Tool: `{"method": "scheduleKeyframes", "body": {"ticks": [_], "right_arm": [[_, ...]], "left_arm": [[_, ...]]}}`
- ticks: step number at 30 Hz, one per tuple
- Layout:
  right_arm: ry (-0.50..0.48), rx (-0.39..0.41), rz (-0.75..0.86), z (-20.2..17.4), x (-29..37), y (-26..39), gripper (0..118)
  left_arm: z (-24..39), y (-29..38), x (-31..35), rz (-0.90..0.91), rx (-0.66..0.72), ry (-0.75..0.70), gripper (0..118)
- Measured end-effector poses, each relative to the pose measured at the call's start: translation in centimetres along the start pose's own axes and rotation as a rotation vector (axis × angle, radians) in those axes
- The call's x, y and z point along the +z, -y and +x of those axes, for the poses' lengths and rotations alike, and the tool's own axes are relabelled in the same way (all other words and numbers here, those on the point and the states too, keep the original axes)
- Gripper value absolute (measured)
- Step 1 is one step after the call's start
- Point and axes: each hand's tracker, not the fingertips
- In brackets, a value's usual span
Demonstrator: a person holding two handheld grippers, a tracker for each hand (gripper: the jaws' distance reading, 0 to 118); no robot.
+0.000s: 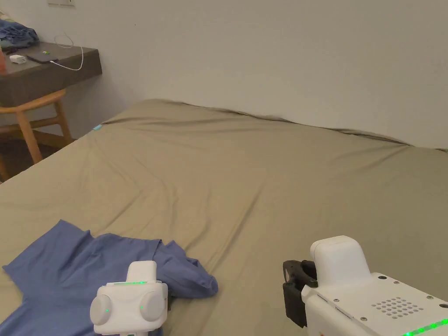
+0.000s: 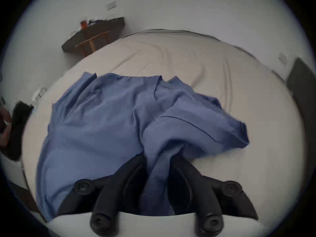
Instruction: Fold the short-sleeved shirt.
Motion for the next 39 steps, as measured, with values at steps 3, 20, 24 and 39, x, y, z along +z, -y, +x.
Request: {"method": "scheduleKeyframes", "body": {"ticks": [3, 20, 24, 39], "right_arm": [[0.032, -0.043, 0.019, 1.5, 2.0, 0.1, 3], [0.461, -0.137, 0.238, 15.1, 24.0, 0.8, 3], [0.573, -0.190, 0.293, 17.9, 30.6, 1.8, 3], [0.794, -0.219, 0.295, 22.2, 39.6, 6.0, 3]], "left_arm": [[-1.0, -1.0, 1.8, 0.011, 0.095, 0.041, 17], [22.6, -6.5, 27.6, 0.358, -0.235, 0.402, 16], [31.9, -4.2, 30.3, 0.315, -0.320, 0.528, 16], [55.1, 22.6, 23.8, -0.141, -0.821, 0.681, 16]]}}
